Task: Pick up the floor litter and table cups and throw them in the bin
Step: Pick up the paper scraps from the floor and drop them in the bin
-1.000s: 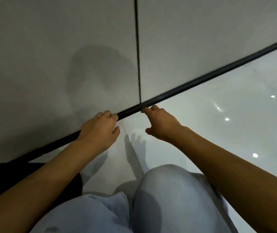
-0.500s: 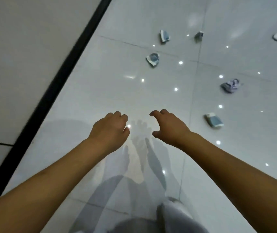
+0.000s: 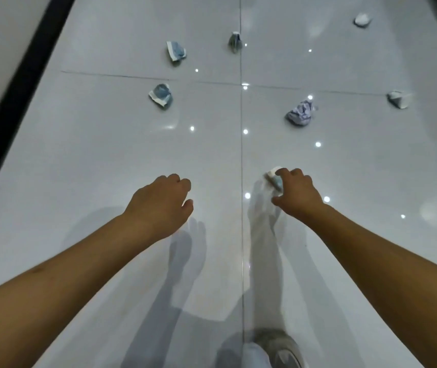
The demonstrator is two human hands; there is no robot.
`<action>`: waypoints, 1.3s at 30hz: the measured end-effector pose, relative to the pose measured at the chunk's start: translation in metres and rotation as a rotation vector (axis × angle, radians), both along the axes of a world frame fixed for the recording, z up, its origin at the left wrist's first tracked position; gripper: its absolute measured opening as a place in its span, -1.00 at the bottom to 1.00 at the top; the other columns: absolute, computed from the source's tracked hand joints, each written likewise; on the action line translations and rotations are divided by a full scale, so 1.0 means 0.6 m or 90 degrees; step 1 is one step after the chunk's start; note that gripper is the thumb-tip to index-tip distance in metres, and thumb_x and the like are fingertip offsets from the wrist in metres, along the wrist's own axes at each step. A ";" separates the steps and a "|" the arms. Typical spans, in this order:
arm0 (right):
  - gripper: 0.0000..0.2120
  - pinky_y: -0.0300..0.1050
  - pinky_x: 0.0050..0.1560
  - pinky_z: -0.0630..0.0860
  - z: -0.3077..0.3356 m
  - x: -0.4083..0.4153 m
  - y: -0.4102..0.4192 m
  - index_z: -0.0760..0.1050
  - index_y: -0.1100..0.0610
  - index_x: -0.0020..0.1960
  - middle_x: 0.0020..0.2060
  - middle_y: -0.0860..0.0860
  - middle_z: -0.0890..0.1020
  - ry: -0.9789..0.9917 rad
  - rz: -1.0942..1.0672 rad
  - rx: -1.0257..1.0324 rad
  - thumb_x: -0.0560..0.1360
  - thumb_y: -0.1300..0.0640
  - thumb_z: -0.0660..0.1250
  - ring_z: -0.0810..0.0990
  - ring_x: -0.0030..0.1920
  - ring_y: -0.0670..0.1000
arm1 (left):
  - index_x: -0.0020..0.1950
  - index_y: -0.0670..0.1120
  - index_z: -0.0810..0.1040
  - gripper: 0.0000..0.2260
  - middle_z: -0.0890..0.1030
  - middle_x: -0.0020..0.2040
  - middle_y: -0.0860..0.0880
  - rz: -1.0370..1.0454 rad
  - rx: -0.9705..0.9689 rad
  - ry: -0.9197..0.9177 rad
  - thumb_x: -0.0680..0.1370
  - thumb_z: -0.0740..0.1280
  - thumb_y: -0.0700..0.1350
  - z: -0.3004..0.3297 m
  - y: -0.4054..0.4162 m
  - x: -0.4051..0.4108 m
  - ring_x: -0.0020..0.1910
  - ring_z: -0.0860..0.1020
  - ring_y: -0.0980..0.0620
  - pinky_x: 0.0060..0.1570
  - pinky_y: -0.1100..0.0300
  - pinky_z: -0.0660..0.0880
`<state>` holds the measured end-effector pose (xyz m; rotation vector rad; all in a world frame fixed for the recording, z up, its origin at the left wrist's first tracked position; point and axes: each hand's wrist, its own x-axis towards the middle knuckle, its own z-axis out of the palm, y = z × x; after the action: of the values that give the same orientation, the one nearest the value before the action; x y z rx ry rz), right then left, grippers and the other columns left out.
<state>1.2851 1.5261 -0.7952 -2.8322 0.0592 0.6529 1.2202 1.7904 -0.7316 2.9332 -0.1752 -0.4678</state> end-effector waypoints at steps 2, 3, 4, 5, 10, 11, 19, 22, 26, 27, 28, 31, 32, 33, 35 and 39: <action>-0.39 0.07 0.14 0.42 -0.023 0.026 -0.016 0.25 0.06 0.43 0.29 0.15 0.35 -0.013 -0.029 -0.014 0.44 0.12 0.40 0.33 0.27 0.22 | 0.22 -0.06 0.42 -0.72 0.48 0.14 0.00 -0.002 0.014 0.016 0.61 0.11 0.04 -0.011 -0.010 0.009 0.12 0.45 -0.01 -0.11 0.11 0.42; -0.36 0.09 0.15 0.41 -0.035 0.038 -0.021 0.23 0.05 0.44 0.31 0.15 0.34 -0.013 -0.038 -0.020 0.44 0.11 0.42 0.31 0.29 0.22 | 0.22 -0.06 0.42 -0.72 0.48 0.13 0.00 -0.003 0.021 0.021 0.61 0.11 0.04 -0.017 -0.013 0.013 0.11 0.45 -0.01 -0.10 0.11 0.44; -0.34 0.10 0.16 0.41 -0.046 0.050 -0.024 0.22 0.04 0.45 0.34 0.14 0.32 -0.009 -0.044 -0.025 0.44 0.09 0.43 0.29 0.31 0.23 | 0.21 -0.06 0.43 -0.72 0.48 0.13 0.01 -0.004 0.027 0.025 0.61 0.11 0.04 -0.023 -0.015 0.015 0.11 0.45 -0.01 -0.10 0.10 0.44; -0.33 0.10 0.17 0.41 -0.058 0.060 -0.026 0.21 0.03 0.46 0.35 0.13 0.30 -0.003 -0.047 -0.026 0.44 0.08 0.43 0.27 0.32 0.23 | 0.21 -0.06 0.43 -0.73 0.48 0.12 0.01 -0.005 0.032 0.028 0.61 0.10 0.04 -0.028 -0.016 0.017 0.10 0.45 -0.01 -0.11 0.11 0.44; -0.39 0.08 0.13 0.42 -0.108 0.088 -0.026 0.25 0.00 0.43 0.33 0.12 0.32 0.028 -0.049 0.018 0.44 0.17 0.38 0.29 0.30 0.23 | 0.20 -0.05 0.43 -0.72 0.48 0.12 0.02 -0.006 0.046 0.051 0.61 0.10 0.05 -0.050 -0.019 0.019 0.08 0.47 0.01 -0.12 0.13 0.44; -0.43 0.07 0.09 0.42 -0.115 0.087 -0.025 0.27 0.02 0.41 0.30 0.12 0.35 0.026 -0.045 0.021 0.45 0.19 0.36 0.31 0.28 0.23 | 0.20 -0.05 0.43 -0.72 0.48 0.12 0.02 -0.006 0.048 0.057 0.61 0.10 0.05 -0.053 -0.021 0.019 0.08 0.47 0.01 -0.13 0.13 0.44; -0.42 0.04 0.13 0.45 -0.107 0.033 -0.003 0.28 0.05 0.42 0.32 0.12 0.40 -0.032 0.022 0.118 0.46 0.13 0.40 0.36 0.27 0.18 | 0.23 -0.06 0.41 -0.73 0.47 0.13 0.00 -0.005 0.007 0.073 0.61 0.12 0.02 -0.067 -0.065 0.033 0.11 0.45 -0.01 -0.09 0.09 0.47; -0.24 -0.03 0.16 0.42 -0.077 0.000 0.018 0.16 0.04 0.49 0.32 0.09 0.42 -0.005 0.054 0.198 0.41 0.10 0.47 0.38 0.28 0.14 | 0.30 -0.05 0.36 -0.71 0.45 0.17 0.00 -0.028 -0.018 0.071 0.60 0.15 -0.02 -0.071 -0.091 0.040 0.14 0.43 -0.01 -0.07 0.07 0.49; -0.09 -0.07 0.17 0.41 -0.043 -0.031 0.040 0.03 0.08 0.54 0.33 0.07 0.42 0.029 0.099 0.225 0.37 0.11 0.51 0.38 0.30 0.10 | 0.43 -0.03 0.23 -0.55 0.35 0.32 0.00 -0.095 -0.039 0.045 0.56 0.26 -0.12 -0.079 -0.126 0.044 0.27 0.34 0.00 -0.04 0.17 0.45; -0.07 -0.06 0.18 0.41 -0.037 -0.036 0.044 0.00 0.09 0.54 0.34 0.07 0.40 0.037 0.104 0.225 0.36 0.13 0.50 0.37 0.31 0.10 | 0.45 -0.03 0.20 -0.50 0.32 0.35 0.00 -0.115 -0.038 0.037 0.54 0.28 -0.16 -0.081 -0.134 0.044 0.30 0.32 0.00 -0.02 0.18 0.44; -0.05 -0.06 0.18 0.42 -0.032 -0.040 0.047 -0.02 0.11 0.55 0.35 0.07 0.39 0.046 0.107 0.227 0.36 0.15 0.50 0.36 0.32 0.10 | 0.46 -0.03 0.19 -0.47 0.31 0.36 0.00 -0.133 -0.038 0.031 0.53 0.29 -0.19 -0.083 -0.140 0.043 0.32 0.30 0.01 0.01 0.19 0.43; -0.04 -0.08 0.18 0.43 -0.021 -0.053 0.054 -0.07 0.15 0.55 0.36 0.07 0.38 0.067 0.112 0.230 0.37 0.22 0.47 0.35 0.36 0.08 | 0.38 -0.04 0.28 -0.50 0.38 0.28 0.01 -0.163 -0.056 0.040 0.48 0.31 -0.26 -0.090 -0.154 0.037 0.25 0.34 0.04 0.02 0.24 0.41; -0.05 -0.10 0.16 0.43 -0.019 -0.057 0.055 -0.08 0.16 0.55 0.36 0.08 0.37 0.069 0.118 0.226 0.38 0.23 0.46 0.34 0.36 0.08 | 0.33 -0.05 0.31 -0.55 0.41 0.23 0.02 -0.175 -0.057 0.044 0.47 0.30 -0.27 -0.093 -0.158 0.035 0.21 0.36 0.04 0.02 0.24 0.41; -0.06 -0.11 0.15 0.43 -0.017 -0.061 0.057 -0.08 0.17 0.55 0.35 0.08 0.37 0.070 0.124 0.220 0.38 0.24 0.45 0.35 0.35 0.07 | 0.29 -0.06 0.33 -0.58 0.42 0.19 0.02 -0.185 -0.055 0.048 0.46 0.28 -0.28 -0.097 -0.161 0.033 0.18 0.37 0.04 0.02 0.23 0.40; -0.09 -0.09 0.15 0.46 -0.014 -0.068 0.057 -0.06 0.18 0.54 0.32 0.09 0.38 0.073 0.115 0.212 0.39 0.25 0.44 0.37 0.33 0.08 | 0.25 -0.09 0.34 -0.62 0.43 0.15 0.01 -0.188 -0.049 0.057 0.46 0.25 -0.29 -0.107 -0.168 0.031 0.15 0.38 0.04 0.00 0.24 0.37; -0.20 0.02 0.18 0.47 -0.015 -0.086 0.055 0.01 0.22 0.50 0.29 0.11 0.39 0.066 0.110 0.199 0.40 0.30 0.38 0.39 0.29 0.11 | 0.27 -0.11 0.37 -0.64 0.45 0.14 -0.02 -0.207 -0.033 0.081 0.49 0.22 -0.29 -0.125 -0.187 0.026 0.12 0.40 0.02 -0.01 0.23 0.37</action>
<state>1.2333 1.5591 -0.8041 -2.5193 -0.2505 0.7696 1.2361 1.6785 -0.8069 2.8190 -0.6432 -0.6815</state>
